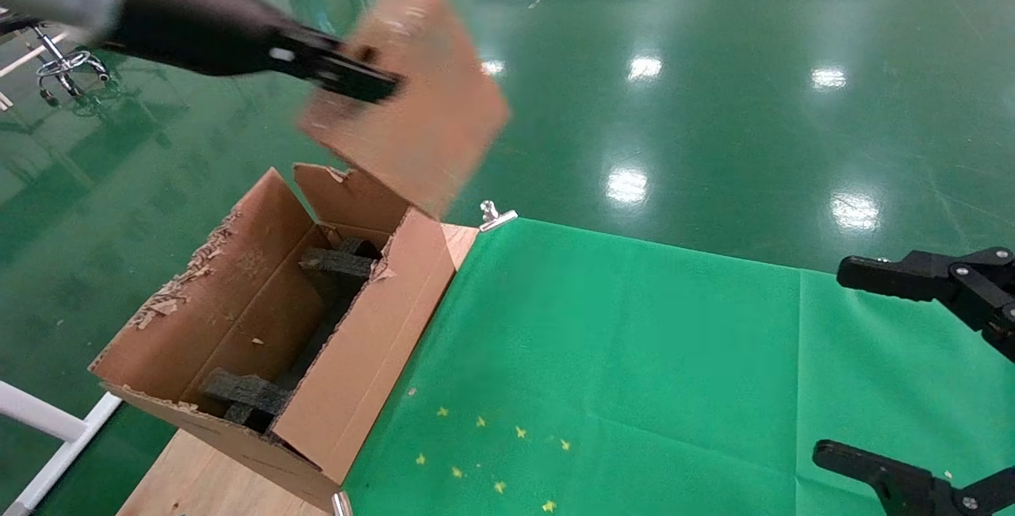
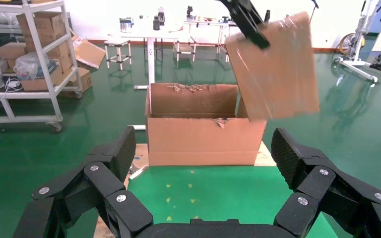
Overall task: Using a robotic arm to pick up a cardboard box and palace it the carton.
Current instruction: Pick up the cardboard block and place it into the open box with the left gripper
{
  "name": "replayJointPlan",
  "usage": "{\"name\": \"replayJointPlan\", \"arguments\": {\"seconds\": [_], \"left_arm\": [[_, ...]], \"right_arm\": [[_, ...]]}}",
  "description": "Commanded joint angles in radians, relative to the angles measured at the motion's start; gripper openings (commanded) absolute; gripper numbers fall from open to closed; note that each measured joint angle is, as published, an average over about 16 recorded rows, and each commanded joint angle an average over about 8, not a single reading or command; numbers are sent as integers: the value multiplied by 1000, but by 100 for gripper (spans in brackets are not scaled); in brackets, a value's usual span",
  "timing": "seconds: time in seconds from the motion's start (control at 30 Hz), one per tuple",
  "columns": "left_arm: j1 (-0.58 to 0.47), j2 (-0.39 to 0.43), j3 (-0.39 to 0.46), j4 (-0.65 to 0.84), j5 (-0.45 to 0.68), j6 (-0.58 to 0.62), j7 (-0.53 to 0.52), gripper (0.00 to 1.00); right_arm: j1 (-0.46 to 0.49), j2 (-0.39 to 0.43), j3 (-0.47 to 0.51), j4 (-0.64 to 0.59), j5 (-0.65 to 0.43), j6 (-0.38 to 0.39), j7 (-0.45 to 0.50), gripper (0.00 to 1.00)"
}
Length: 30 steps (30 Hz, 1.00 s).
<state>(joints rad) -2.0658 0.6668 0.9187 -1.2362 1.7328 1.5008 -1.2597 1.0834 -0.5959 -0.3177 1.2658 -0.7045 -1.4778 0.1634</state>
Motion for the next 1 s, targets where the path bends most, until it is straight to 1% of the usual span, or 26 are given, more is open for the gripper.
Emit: {"name": "replayJointPlan", "arguments": {"seconds": [0.03, 0.13, 0.27, 0.43, 0.57, 0.73, 1.0], "left_arm": [[-37, -39, -17, 20, 14, 3, 29, 0], [-46, -92, -8, 84, 49, 19, 90, 0], [-29, -153, 8, 192, 73, 28, 176, 0], [25, -192, 24, 346, 77, -12, 282, 0], [71, -193, 31, 480, 77, -79, 354, 0], [108, -170, 38, 633, 77, -137, 423, 0], [147, -122, 50, 823, 86, -213, 542, 0]], "right_arm": [[0, 0, 0, 0, 0, 0, 0, 100], [0, 0, 0, 0, 0, 0, 0, 100], [0, 0, 0, 0, 0, 0, 0, 100], [0, 0, 0, 0, 0, 0, 0, 100], [0, 0, 0, 0, 0, 0, 0, 100], [0, 0, -1, 0, 0, 0, 0, 100], [0, 0, -1, 0, 0, 0, 0, 100]]}}
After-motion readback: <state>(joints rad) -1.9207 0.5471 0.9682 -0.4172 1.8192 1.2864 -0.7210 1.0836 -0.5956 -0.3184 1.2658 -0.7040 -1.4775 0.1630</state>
